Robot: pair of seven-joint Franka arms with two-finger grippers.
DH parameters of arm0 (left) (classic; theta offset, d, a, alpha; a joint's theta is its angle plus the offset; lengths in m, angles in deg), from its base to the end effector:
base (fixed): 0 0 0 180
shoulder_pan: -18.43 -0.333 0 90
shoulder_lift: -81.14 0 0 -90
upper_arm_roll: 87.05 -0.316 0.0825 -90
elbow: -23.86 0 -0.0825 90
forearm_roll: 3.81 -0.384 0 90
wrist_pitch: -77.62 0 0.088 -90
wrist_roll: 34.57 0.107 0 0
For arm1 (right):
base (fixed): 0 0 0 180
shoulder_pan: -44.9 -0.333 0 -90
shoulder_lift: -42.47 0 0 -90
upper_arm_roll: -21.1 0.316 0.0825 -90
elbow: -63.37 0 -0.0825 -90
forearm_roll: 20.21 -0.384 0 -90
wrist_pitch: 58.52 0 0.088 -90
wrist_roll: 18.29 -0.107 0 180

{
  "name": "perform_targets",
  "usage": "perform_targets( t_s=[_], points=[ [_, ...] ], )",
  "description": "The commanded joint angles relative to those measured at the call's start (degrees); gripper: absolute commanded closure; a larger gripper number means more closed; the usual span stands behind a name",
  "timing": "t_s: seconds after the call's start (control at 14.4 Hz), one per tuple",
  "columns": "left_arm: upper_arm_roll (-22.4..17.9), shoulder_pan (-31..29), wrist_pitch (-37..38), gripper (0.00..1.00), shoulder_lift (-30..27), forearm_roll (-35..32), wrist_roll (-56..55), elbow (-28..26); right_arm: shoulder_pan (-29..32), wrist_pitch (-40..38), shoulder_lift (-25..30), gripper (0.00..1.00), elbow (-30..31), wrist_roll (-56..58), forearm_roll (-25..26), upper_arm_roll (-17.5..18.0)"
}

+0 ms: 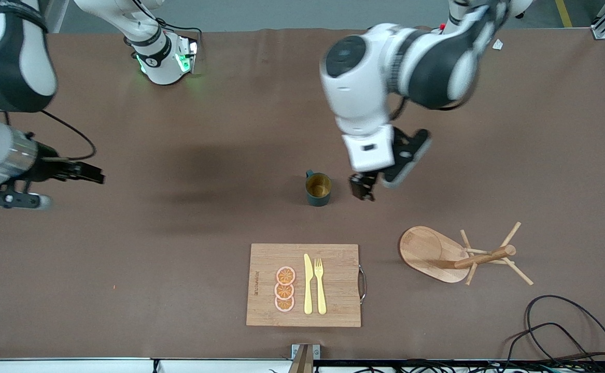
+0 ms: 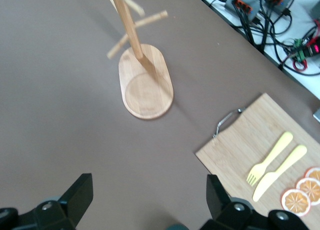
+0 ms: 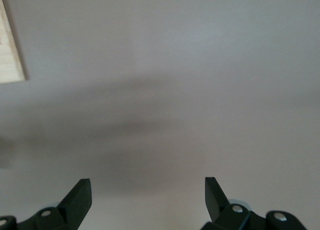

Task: Transfer cup from left to right arm and place
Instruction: 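Reach the right gripper to the mug while the left gripper withdraws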

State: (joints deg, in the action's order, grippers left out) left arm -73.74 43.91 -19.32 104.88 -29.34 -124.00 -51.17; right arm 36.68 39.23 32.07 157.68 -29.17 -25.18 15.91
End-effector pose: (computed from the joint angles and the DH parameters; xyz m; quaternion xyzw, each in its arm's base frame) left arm 0.5728 -0.3692 0.5136 -0.8986 -0.4028 -0.1512 0.0856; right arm 0.6034 0.0437 0.4950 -0.9947 0.0764 0.0639 0.0268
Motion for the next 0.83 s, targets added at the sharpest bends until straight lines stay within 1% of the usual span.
perform_targets(
  t_s=[0.0,0.07,0.21,0.35,0.42,0.55,0.62,0.76],
  points=[
    [0.6,-6.1,0.1,0.00,-4.7,6.1,8.6,-1.7,-7.0,1.4,-1.6,0.00,0.2,-13.7,-1.7,-0.2],
    [0.7,-8.3,0.1,0.00,-5.7,8.5,12.8,-1.7,-10.0,2.8,-2.8,0.00,-0.2,-19.2,-3.2,-0.3],
    [0.6,-13.6,0.1,0.00,-7.1,12.6,22.6,-1.7,-15.2,5.4,-6.0,0.00,-2.1,-30.3,-4.1,-0.2],
    [0.8,-18.2,0.1,0.00,-7.6,16.5,34.8,-1.5,-21.4,5.8,-12.1,0.00,-8.0,-42.7,-3.8,-0.3],
    [0.8,-19.9,0.2,0.00,-7.7,17.6,40.2,-1.4,-24.1,5.8,-15.7,0.00,-12.2,-48.6,-3.8,-0.2],
    [0.5,-22.2,1.7,0.00,-9.8,18.8,48.0,-1.4,-28.6,6.2,-23.1,0.00,-20.5,-58.3,-3.7,-0.3],
    [0.5,-23.2,3.2,0.00,-10.0,19.1,51.1,-1.4,-30.2,7.7,-26.1,0.00,-23.4,-62.1,-3.7,-0.2],
    [0.5,-25.6,6.7,0.00,-11.1,20.4,60.4,-1.4,-33.0,14.8,-29.5,0.00,-24.4,-68.8,-4.0,-0.2]
  ],
)
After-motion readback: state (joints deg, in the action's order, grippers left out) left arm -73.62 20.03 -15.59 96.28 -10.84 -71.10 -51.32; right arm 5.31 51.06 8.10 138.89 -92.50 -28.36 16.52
